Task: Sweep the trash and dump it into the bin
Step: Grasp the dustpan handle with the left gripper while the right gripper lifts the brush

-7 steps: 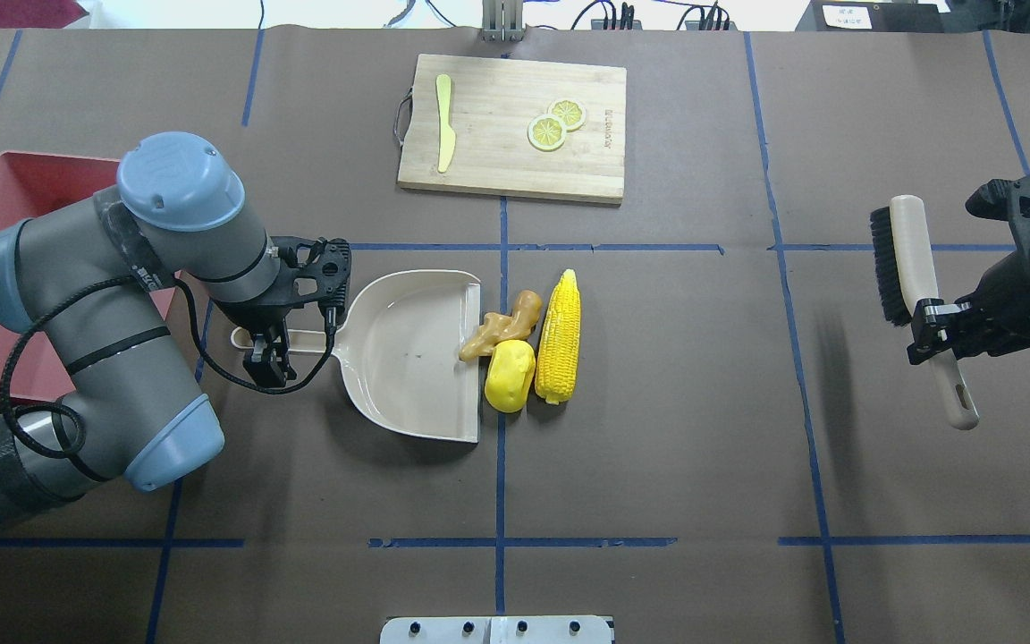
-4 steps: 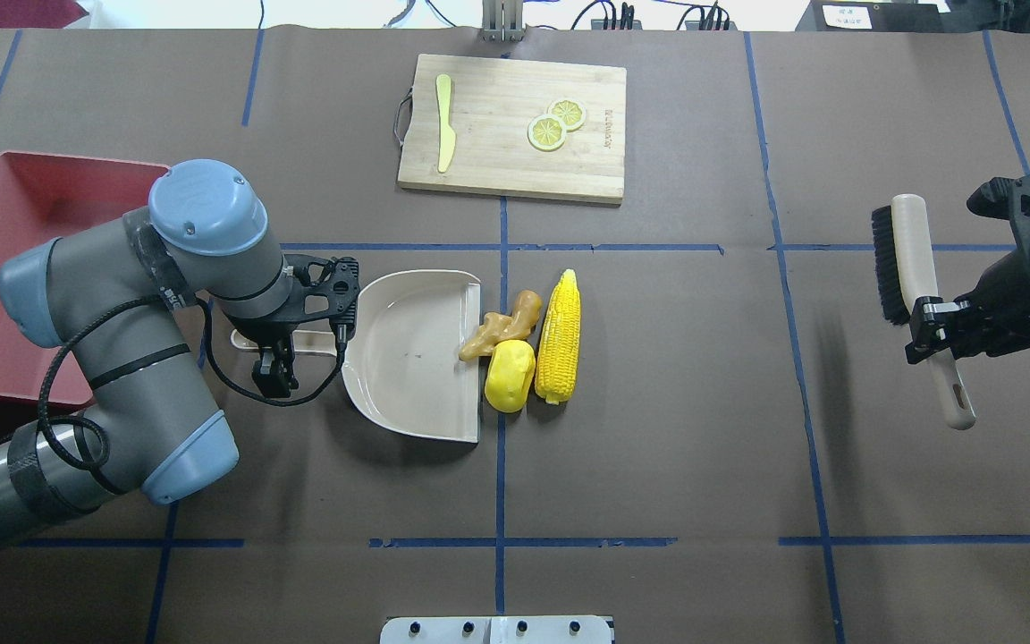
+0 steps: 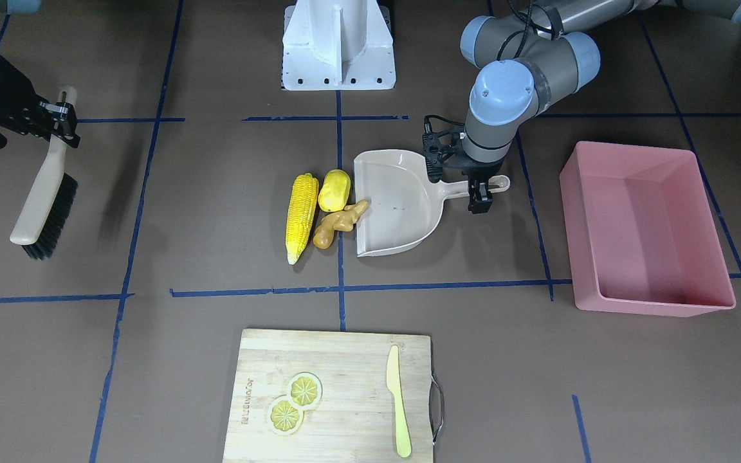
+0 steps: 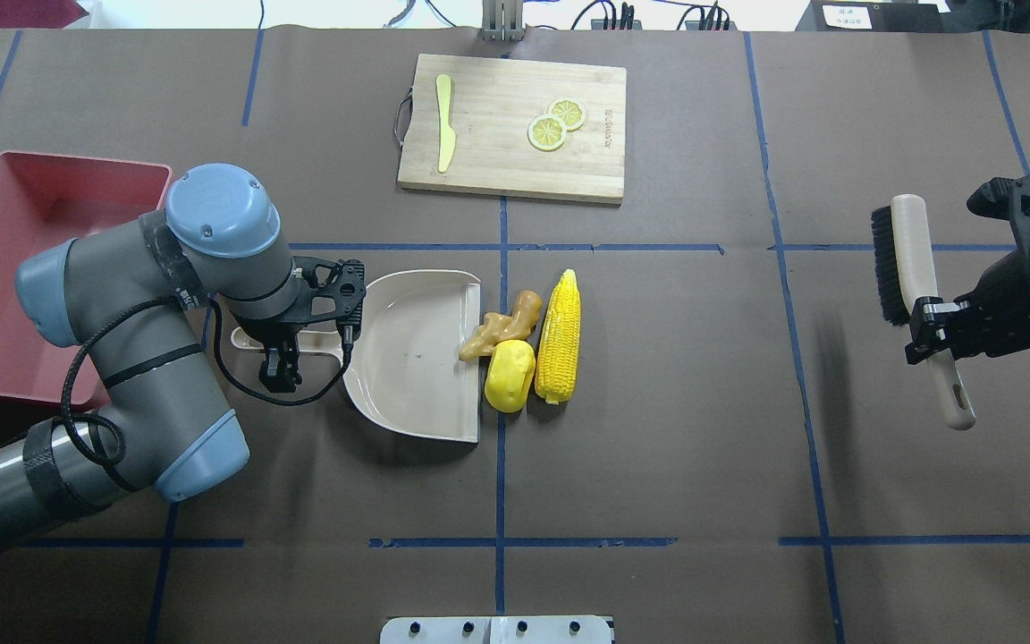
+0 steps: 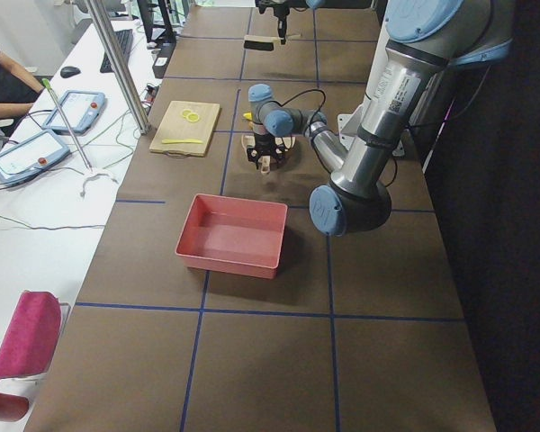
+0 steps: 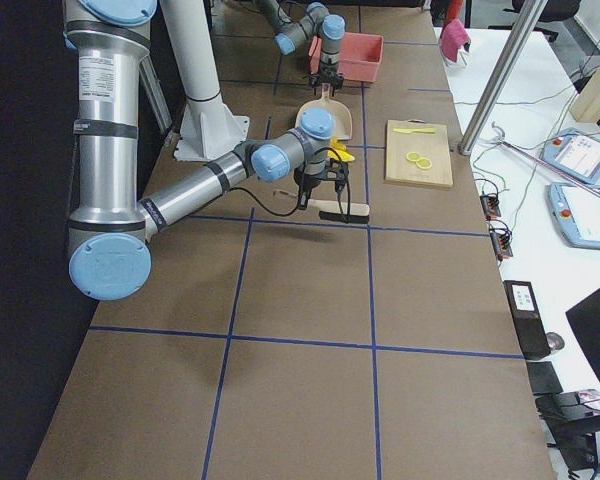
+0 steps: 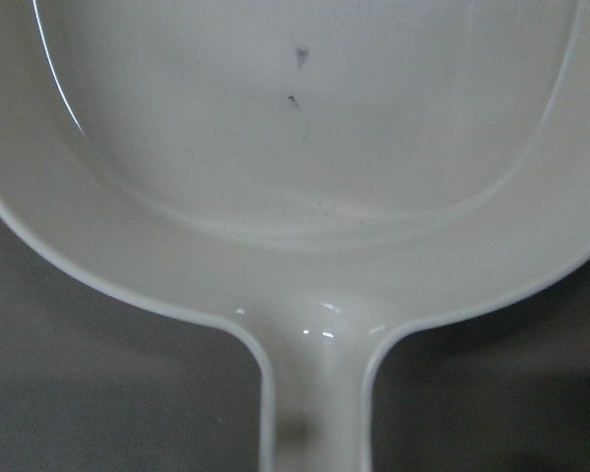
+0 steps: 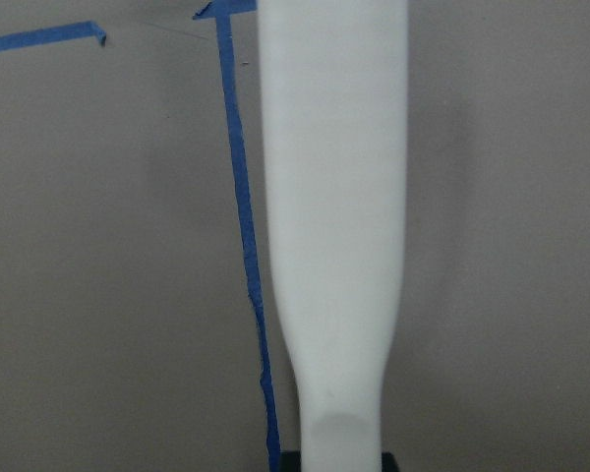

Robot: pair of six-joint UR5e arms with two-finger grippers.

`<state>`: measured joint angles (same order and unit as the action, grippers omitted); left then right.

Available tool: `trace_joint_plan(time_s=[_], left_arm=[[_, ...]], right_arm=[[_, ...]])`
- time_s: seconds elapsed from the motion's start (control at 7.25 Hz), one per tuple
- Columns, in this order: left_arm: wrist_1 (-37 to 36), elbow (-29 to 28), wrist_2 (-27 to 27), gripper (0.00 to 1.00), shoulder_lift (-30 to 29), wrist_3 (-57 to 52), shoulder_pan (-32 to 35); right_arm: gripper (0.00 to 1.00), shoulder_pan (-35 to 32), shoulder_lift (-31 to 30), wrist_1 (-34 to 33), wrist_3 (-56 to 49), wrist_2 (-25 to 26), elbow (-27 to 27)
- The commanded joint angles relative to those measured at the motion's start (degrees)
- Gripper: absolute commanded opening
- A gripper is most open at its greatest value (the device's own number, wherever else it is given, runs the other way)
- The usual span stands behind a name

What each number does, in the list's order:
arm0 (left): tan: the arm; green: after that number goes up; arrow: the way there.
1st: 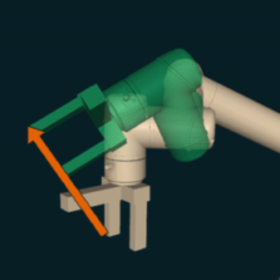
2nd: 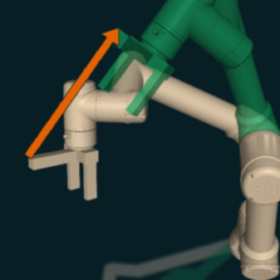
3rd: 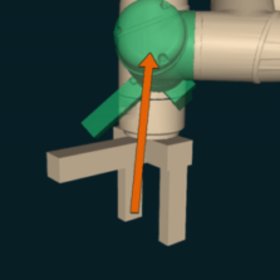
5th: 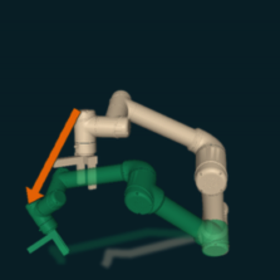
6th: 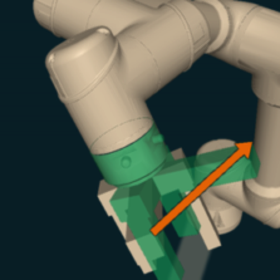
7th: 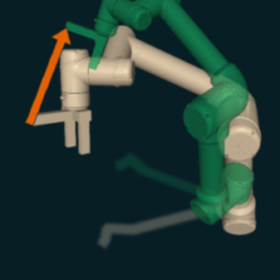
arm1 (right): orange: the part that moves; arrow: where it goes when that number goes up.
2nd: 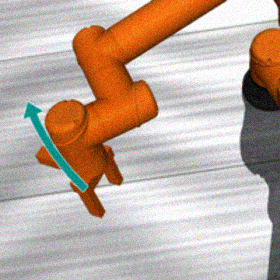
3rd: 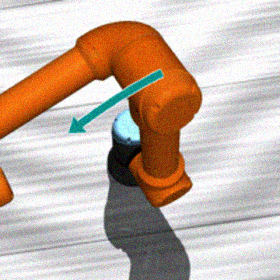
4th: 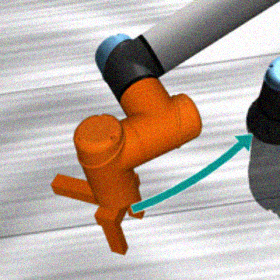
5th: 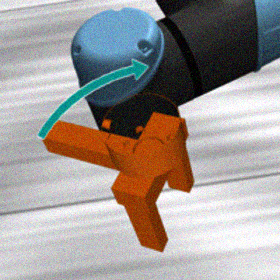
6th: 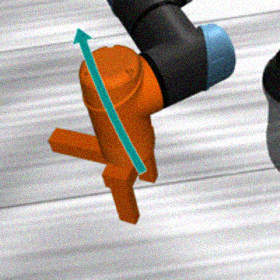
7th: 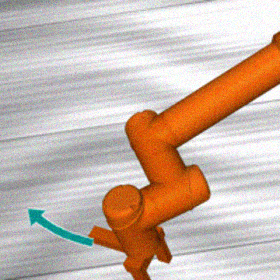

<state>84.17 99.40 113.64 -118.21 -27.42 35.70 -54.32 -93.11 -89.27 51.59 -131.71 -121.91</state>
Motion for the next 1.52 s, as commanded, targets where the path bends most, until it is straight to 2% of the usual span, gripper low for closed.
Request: trace_joint_plan(time_s=[0.0,0.69,1.1,1.38], left_arm=[[-5.4,0.6,-6.3,0.02,-0.4,0.2,0.1],[-5.8,1.2,-7.5,0.0,-1.3,-0.4,-0.2],[-8.6,1.2,-7.7,0.0,-2.5,-0.2,-1.3],[-8.7,1.2,-7.7,0.0,-2.4,-0.2,-1.7]], right_arm=[[0.0,0.0,-0.1,0.0,0.0,0.0,-0.2],[0.0,0.7,0.9,0.2,2.5,-0.8,-0.3],[0.0,8.0,7.2,-0.1,10.8,0.3,1.0],[0.0,13.3,14.4,-0.2,17.9,2.5,3.9]])
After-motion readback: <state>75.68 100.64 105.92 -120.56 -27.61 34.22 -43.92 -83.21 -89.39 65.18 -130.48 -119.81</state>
